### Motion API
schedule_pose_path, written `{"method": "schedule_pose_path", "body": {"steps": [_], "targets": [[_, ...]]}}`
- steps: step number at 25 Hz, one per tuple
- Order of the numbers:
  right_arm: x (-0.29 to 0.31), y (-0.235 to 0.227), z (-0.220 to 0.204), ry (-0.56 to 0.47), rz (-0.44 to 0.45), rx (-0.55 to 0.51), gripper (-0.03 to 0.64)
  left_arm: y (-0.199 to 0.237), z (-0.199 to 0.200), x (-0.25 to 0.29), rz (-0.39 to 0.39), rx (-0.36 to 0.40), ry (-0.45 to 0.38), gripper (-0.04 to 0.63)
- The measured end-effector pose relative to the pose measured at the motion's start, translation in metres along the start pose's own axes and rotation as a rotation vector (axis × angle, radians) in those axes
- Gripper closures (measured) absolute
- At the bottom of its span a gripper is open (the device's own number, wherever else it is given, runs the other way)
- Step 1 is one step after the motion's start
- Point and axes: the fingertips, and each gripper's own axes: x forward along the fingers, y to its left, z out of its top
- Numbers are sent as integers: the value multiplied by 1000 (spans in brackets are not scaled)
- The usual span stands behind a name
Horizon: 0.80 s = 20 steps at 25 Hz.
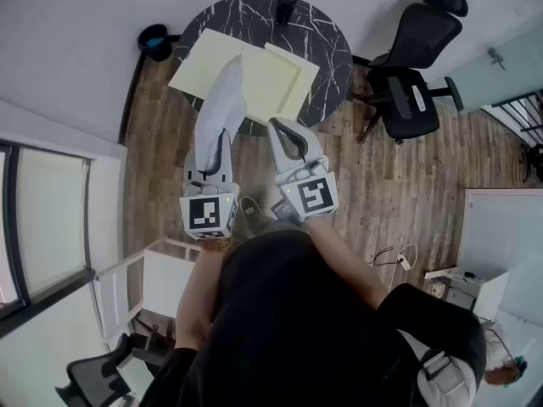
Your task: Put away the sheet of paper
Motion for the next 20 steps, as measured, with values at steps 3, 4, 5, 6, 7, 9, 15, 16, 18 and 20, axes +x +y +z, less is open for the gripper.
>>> {"method": "schedule_pose_path", "body": {"steps": [3,4,5,6,7,9,15,16,18,20], "targets": [[22,5,-6,18,11,43,620,14,-2,19,-56,6,7,587],[30,8,-7,33,12,43,620,20,-2,25,-76,15,5,588],[37,11,-8,49,6,34,618,26,-1,30,-97,22,3,588],[43,14,-9,61,-10,23,618,32,0,33,-119,25,1,588],[48,15,-9,70,-35,14,618,37,1,36,-143,24,1,588],[59,16,-8,76,-93,9,618,46,4,40,-191,24,-5,588],[97,32,-1,116,-197,10,618,84,17,44,-303,17,-27,588],[101,35,0,129,-212,15,618,90,17,45,-322,21,-27,588],[105,40,0,144,-238,17,618,100,15,45,-358,26,-21,588],[106,42,-2,152,-258,7,618,108,10,47,-388,22,-8,588]]}}
